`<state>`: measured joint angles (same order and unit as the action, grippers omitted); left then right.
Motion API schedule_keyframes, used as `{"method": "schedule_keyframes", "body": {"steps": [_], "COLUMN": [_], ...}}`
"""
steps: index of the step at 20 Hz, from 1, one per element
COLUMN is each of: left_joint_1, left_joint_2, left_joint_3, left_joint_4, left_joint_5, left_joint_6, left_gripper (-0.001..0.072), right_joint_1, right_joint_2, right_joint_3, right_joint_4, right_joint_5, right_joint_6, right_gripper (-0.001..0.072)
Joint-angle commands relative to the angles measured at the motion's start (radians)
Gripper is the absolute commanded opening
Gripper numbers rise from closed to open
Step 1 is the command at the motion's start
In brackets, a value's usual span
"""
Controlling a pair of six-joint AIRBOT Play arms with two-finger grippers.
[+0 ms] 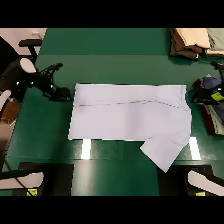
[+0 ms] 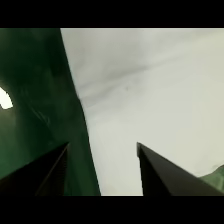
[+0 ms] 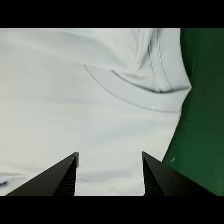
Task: Fold the shirts.
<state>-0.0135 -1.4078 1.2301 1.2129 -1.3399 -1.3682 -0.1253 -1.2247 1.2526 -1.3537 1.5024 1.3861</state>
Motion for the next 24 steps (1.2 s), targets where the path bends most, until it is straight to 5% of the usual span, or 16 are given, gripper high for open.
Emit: {"method": "schedule_keyframes", "body": {"steps": [1,6,13,14,15,16,18,19,24], "left_joint_1": [0.000,0.000,-0.003,-0.003,-0.003,-0.003,-0.003,-0.003,-0.003], "left_joint_2": [0.181,0.363,0.379,0.379,0.379,0.379,0.379,0.380,0.380], "left_joint_3": [-0.244,-0.609,-0.701,-0.701,-0.701,-0.701,-0.701,-0.701,-0.658], "left_joint_4": [0.045,-0.022,-0.154,-0.173,-0.183,-0.196,-0.217,-0.223,-0.229], "left_joint_5": [0.040,0.119,0.201,0.208,0.212,0.224,0.241,0.246,0.233], "left_joint_6": [-0.048,-0.083,-0.061,-0.045,-0.037,-0.037,-0.037,-0.035,-0.014], "left_gripper": [0.0489,0.0489,0.0487,0.0459,0.0294,0.0217,0.0217,0.0037,0.0027], "right_joint_1": [-0.019,-0.019,-0.019,-0.019,-0.019,-0.020,-0.022,-0.022,-0.123], "right_joint_2": [0.134,0.236,0.242,0.242,0.242,0.242,0.242,0.242,0.285], "right_joint_3": [-0.005,-0.005,-0.005,-0.005,-0.005,-0.005,-0.007,-0.008,-0.232], "right_joint_4": [0.011,0.159,0.184,0.184,0.184,0.182,0.156,0.122,0.012], "right_joint_5": [0.069,0.060,0.050,0.050,0.053,0.055,0.071,0.084,0.098], "right_joint_6": [0.001,0.001,0.002,0.002,0.002,0.002,0.002,0.002,0.029], "right_gripper": [0.0460,0.0451,0.0452,0.0451,0.0451,0.0451,0.0451,0.0451,0.0452]}}
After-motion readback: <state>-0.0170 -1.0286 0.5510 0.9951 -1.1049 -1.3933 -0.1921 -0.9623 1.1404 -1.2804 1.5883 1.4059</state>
